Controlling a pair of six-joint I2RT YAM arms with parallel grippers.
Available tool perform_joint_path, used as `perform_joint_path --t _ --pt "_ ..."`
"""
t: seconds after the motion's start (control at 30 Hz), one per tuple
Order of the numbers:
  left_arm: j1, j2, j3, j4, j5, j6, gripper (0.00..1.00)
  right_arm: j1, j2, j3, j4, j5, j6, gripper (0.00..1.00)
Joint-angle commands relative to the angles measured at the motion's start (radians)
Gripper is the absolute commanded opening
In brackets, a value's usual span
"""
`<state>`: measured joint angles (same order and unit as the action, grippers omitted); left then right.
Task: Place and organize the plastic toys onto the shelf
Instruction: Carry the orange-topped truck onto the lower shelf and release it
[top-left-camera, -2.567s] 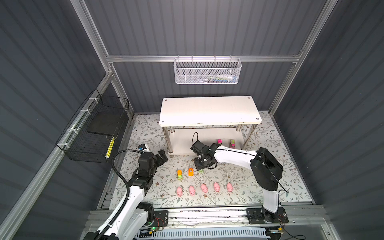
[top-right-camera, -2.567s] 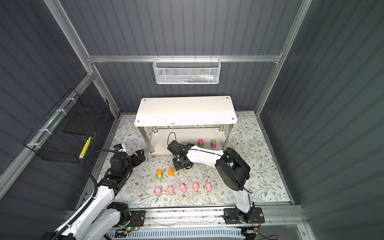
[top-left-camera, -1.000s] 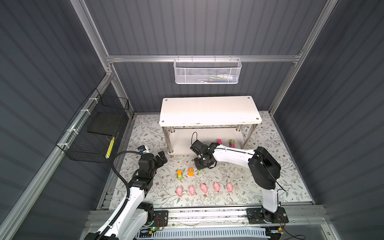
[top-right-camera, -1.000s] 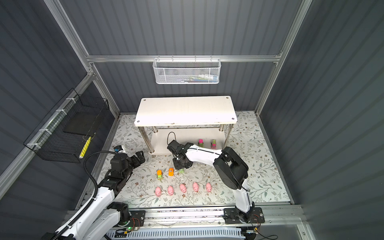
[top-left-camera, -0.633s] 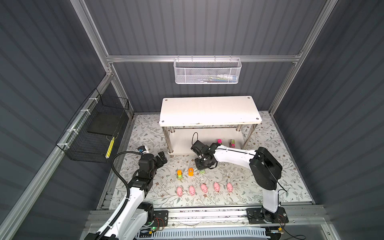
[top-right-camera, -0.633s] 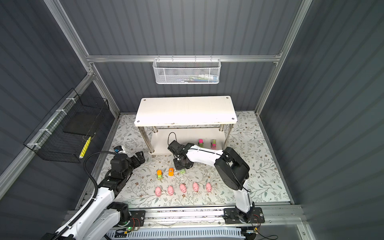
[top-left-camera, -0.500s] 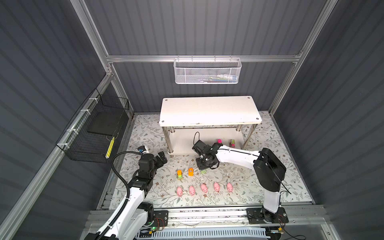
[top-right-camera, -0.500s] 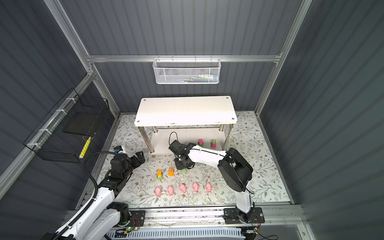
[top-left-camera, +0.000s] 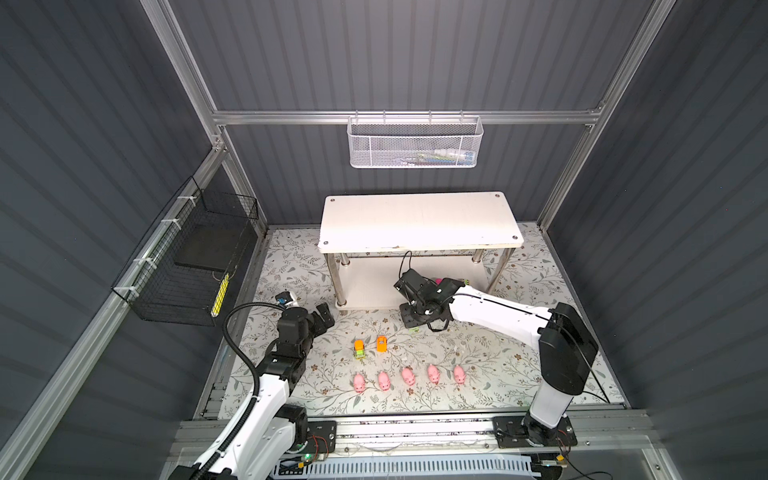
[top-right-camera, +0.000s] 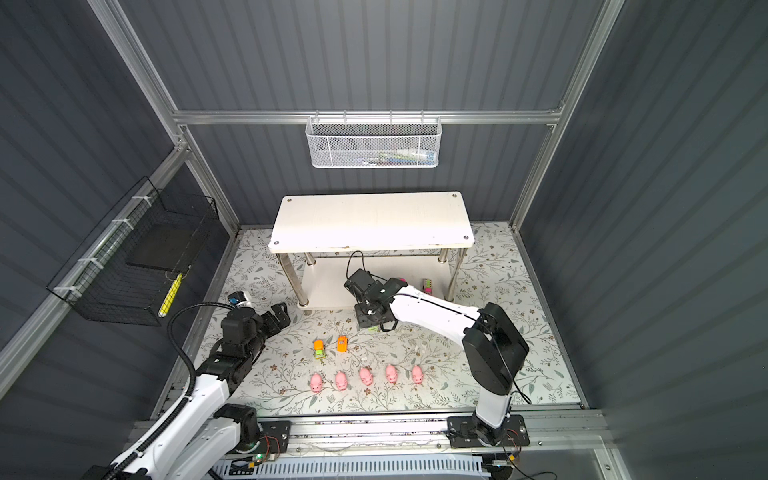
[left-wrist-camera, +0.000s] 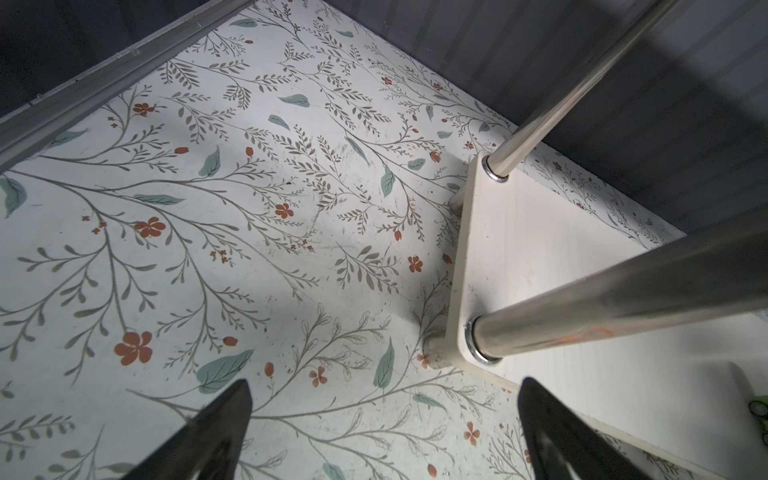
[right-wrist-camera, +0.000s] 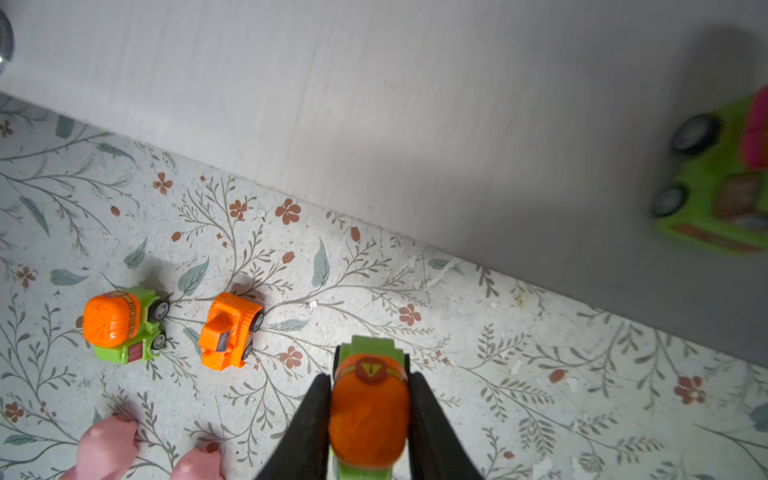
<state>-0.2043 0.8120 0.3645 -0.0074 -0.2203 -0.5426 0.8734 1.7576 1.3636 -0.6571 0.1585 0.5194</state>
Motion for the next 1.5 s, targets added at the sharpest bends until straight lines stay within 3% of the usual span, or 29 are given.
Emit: perform_joint_path --t 0.0,0.57,1.0,1.47 --pt "-0.008 0.009 0.011 -0.005 -0.010 0.020 1.00 -0.018 -0.030 0.029 0.022 0.084 -0.012 0.31" --pt "-0.007 0.026 0.022 -0.008 -0.007 0.024 1.00 -0.149 0.050 0.060 0.258 0.163 -0.071 0.32" --pt "-0.007 0.029 0.018 -0.009 -0.007 0.023 1.00 -0.162 0.075 -0.015 0.415 0.166 -0.043 0.33" --pt "-0.007 0.025 0.021 -0.020 -0.007 0.022 1.00 -0.182 0.157 0.047 0.388 0.130 -0.033 0.33"
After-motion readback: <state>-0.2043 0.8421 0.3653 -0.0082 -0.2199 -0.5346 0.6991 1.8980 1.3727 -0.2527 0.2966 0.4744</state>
